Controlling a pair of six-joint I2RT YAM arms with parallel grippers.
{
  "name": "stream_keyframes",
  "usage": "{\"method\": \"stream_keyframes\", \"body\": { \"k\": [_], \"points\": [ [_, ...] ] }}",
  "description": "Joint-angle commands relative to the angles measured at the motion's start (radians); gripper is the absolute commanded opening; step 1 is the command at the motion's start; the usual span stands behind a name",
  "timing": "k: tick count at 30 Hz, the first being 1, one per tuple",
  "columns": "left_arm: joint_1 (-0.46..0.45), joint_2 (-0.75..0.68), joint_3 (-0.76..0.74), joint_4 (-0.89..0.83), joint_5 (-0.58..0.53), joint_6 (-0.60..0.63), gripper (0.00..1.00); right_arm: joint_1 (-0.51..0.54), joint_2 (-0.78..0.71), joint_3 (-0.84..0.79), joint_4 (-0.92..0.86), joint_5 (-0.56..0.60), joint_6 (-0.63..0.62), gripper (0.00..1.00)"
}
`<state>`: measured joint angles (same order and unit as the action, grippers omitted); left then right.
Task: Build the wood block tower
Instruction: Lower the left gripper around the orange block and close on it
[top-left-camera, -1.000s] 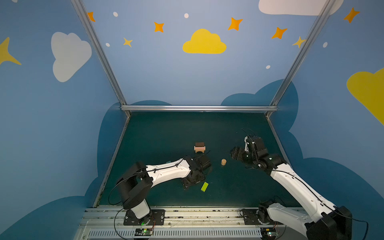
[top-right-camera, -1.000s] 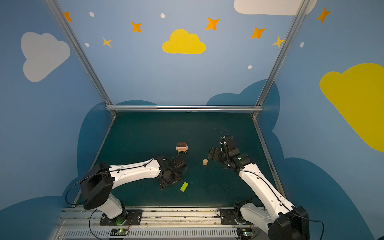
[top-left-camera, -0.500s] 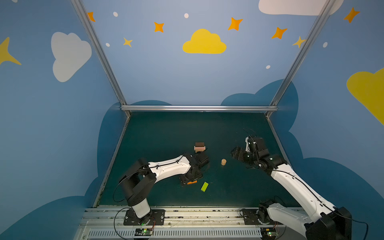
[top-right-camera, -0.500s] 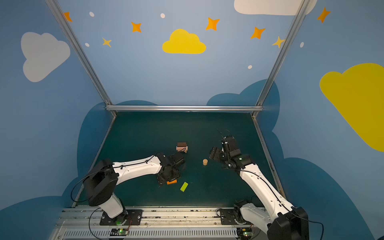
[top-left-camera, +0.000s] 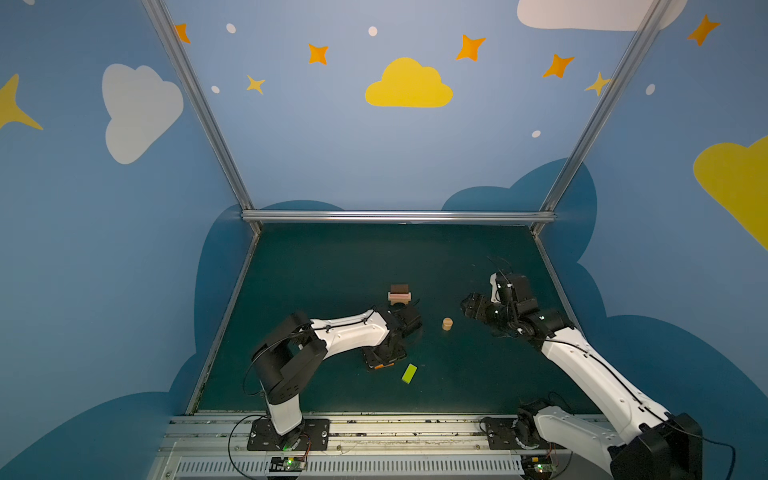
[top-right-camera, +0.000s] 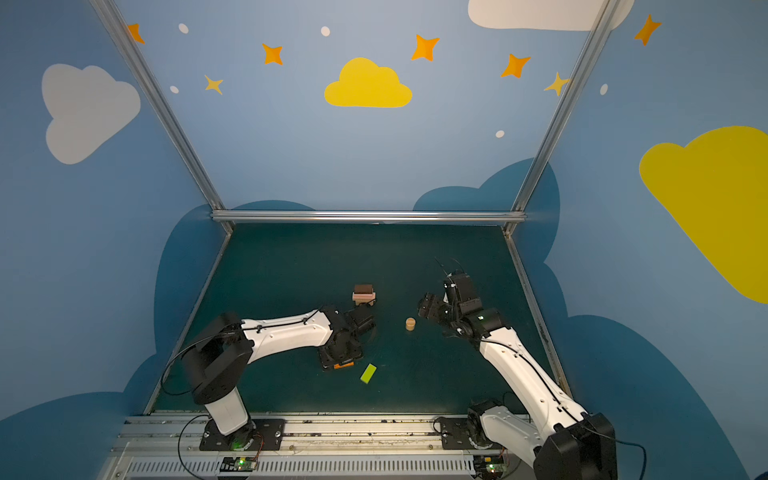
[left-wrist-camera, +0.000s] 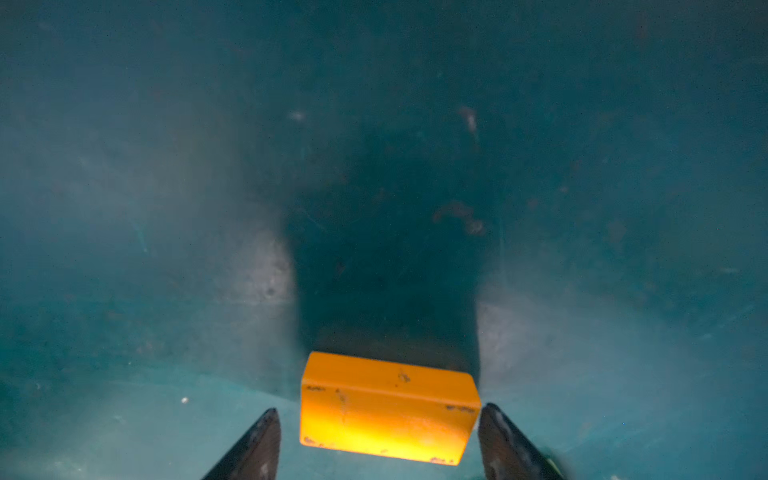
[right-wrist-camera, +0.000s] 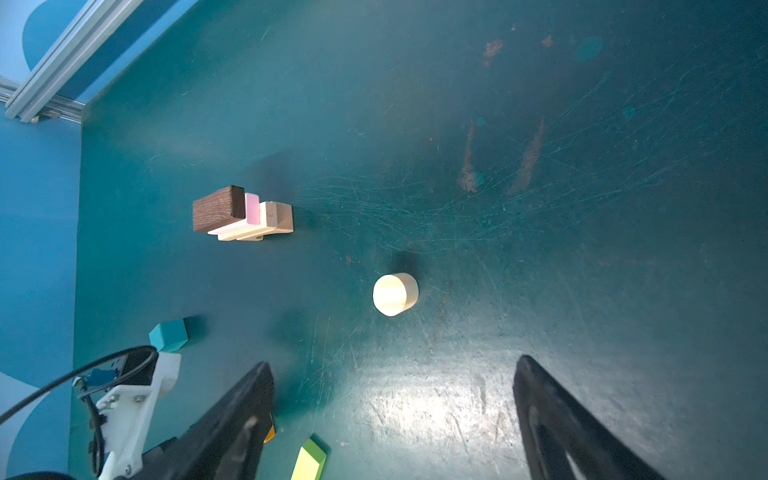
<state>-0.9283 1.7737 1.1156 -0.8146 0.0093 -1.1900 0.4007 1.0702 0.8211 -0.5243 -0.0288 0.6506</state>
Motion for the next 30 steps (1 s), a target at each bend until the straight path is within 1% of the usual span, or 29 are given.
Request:
{"method": "stream_keyframes", "body": {
  "k": [1,4,8,16,23,26,28,30],
  "points": [
    [-0.003,0.01,0.019,-0.027,-0.015,0.018,0.7,-0.005,0.013,-0.011,0.018,-0.018,0.003,0.88],
    [-0.004,0.016,0.021,-0.029,-0.013,0.024,0.65,-0.005,0.014,-0.011,0.021,-0.025,0.005,0.88],
    [-0.009,0.016,0.021,-0.023,-0.009,0.022,0.62,-0.005,0.008,-0.013,0.02,-0.023,0.006,0.89],
    [-0.014,0.024,0.023,-0.023,-0.006,0.028,0.61,-0.007,0.005,-0.016,0.019,-0.025,0.01,0.89],
    [-0.014,0.027,0.021,-0.021,-0.006,0.036,0.57,-0.007,0.003,-0.016,0.02,-0.03,0.011,0.88],
    [-0.014,0.032,0.019,-0.018,-0.002,0.038,0.57,-0.006,0.003,-0.014,0.019,-0.031,0.012,0.88],
    [-0.014,0.033,0.018,-0.018,-0.002,0.038,0.6,-0.007,0.002,-0.013,0.019,-0.032,0.012,0.89],
    [-0.014,0.034,0.02,-0.018,-0.002,0.041,0.61,-0.007,-0.001,-0.013,0.018,-0.032,0.011,0.88]
  ]
}}
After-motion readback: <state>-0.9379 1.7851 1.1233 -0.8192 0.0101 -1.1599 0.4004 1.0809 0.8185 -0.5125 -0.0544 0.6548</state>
